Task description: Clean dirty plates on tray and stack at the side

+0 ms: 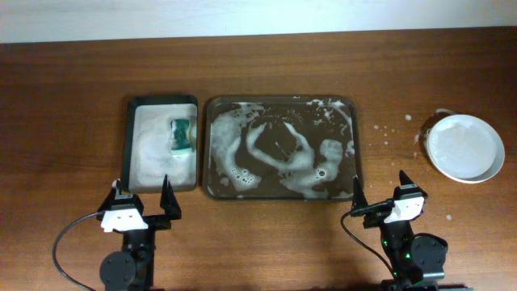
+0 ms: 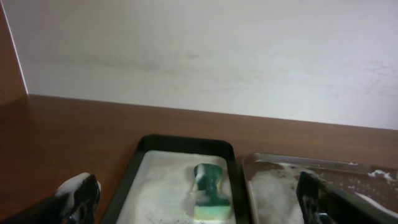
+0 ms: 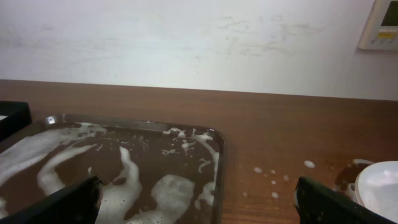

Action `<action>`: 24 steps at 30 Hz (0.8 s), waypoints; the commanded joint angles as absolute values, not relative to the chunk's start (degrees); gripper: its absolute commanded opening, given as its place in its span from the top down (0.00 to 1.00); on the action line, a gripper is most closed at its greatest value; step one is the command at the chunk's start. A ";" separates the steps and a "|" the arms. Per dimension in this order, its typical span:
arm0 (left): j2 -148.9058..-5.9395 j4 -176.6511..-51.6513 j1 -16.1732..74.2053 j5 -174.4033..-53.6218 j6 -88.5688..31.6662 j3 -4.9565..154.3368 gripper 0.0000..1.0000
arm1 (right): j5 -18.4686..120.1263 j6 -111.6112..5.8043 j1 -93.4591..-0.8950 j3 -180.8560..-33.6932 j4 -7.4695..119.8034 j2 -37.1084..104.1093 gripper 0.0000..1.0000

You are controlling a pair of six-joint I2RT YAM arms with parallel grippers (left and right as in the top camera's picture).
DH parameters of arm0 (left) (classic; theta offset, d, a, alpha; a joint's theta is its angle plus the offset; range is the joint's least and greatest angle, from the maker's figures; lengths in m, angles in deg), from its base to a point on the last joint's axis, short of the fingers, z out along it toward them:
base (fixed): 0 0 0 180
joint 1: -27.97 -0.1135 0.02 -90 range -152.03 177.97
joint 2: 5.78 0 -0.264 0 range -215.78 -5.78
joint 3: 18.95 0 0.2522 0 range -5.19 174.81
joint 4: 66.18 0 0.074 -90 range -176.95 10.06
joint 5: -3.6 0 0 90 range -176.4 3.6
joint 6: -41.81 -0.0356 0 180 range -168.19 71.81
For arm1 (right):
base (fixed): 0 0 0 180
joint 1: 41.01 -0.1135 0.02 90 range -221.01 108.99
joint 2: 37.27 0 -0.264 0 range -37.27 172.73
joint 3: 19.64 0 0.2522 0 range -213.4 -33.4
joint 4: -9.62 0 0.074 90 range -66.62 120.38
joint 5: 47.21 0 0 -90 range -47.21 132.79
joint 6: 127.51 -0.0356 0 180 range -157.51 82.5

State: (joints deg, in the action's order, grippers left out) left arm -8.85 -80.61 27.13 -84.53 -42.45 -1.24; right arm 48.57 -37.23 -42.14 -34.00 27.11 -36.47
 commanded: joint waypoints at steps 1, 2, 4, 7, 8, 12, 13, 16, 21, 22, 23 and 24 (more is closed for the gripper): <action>-6.03 -79.89 26.67 -85.18 -44.83 -3.99 0.01 | 48.26 -37.08 -42.51 -33.72 27.46 -36.76 0.02; -6.03 -79.80 26.62 -85.16 -44.96 -4.41 0.01 | 48.26 -37.08 -42.51 -33.72 27.46 -36.76 0.02; -6.03 -80.28 26.62 -85.16 -45.18 -4.69 0.01 | 48.26 -37.08 -42.51 -33.72 27.46 -36.76 0.01; -6.03 -83.41 26.62 -85.16 -46.56 -4.69 0.01 | 48.26 -37.08 -42.51 -33.72 27.46 -36.76 0.02; -6.03 -85.07 26.62 -85.18 -46.78 -4.69 0.01 | 48.26 -37.08 -42.51 -33.72 27.46 -36.76 0.02; -6.05 -84.72 26.62 -85.60 -48.02 -4.67 0.01 | 48.26 -37.08 -42.51 -33.72 27.46 -36.76 0.02; -6.05 -84.70 26.62 -85.60 -48.02 -4.67 0.01 | 48.26 -37.08 -42.51 -33.72 27.46 -36.76 0.02; -6.07 -84.72 26.62 -85.60 -48.02 -4.67 0.01 | 48.26 -37.08 -42.51 -33.72 27.46 -36.76 0.02; -6.07 -84.70 26.62 -85.58 -48.02 -4.67 0.01 | 48.26 -37.08 -42.51 -33.72 27.46 -36.76 0.02; -6.07 -84.72 26.62 -85.60 -48.02 -4.67 0.01 | 48.26 -37.08 -42.51 -33.72 27.46 -36.76 0.02; -6.07 -84.70 26.62 -85.60 -48.02 -4.67 0.01 | 48.26 -37.08 -42.51 -33.72 27.46 -36.76 0.02; -6.07 -84.72 26.62 -85.60 -48.02 -4.67 0.01 | 48.26 -37.08 -42.51 -33.72 27.46 -36.76 0.02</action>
